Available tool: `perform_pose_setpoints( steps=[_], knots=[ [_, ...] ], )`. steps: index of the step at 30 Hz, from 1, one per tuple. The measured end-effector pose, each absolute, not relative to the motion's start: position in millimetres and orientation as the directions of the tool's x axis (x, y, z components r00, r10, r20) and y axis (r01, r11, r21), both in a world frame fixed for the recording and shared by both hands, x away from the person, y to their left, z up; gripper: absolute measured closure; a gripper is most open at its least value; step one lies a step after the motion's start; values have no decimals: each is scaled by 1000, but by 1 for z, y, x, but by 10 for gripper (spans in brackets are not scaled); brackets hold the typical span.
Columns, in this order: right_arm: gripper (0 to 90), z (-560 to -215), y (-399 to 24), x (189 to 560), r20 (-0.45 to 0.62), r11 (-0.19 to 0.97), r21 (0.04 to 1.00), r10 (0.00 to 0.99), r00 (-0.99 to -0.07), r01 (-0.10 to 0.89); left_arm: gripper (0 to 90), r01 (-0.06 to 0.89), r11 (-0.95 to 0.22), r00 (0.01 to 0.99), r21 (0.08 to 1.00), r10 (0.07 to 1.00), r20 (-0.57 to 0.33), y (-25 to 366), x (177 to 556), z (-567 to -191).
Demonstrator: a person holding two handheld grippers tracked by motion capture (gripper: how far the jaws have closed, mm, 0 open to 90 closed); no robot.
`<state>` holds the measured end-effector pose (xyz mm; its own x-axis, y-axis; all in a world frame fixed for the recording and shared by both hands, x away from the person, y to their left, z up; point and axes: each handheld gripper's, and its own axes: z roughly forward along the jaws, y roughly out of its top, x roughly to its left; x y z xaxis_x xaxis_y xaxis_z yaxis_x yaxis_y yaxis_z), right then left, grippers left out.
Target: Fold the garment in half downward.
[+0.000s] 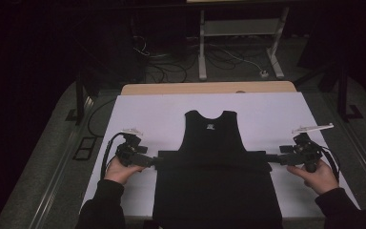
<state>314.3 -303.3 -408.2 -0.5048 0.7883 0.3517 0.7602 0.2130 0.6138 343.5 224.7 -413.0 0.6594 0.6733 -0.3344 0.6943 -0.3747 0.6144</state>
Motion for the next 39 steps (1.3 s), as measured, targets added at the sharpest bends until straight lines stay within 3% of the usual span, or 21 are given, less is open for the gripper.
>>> perform_pose_setpoints(
  steps=[5,39],
  knots=[
    [0,-406,-304,319,349,205,619,793,-500,758,0,675,-387,681,628,655,-329,221,345,-409],
    [0,-376,-309,356,339,199,656,785,-519,729,0,633,-434,724,641,625,-291,208,375,-384]
  ],
)
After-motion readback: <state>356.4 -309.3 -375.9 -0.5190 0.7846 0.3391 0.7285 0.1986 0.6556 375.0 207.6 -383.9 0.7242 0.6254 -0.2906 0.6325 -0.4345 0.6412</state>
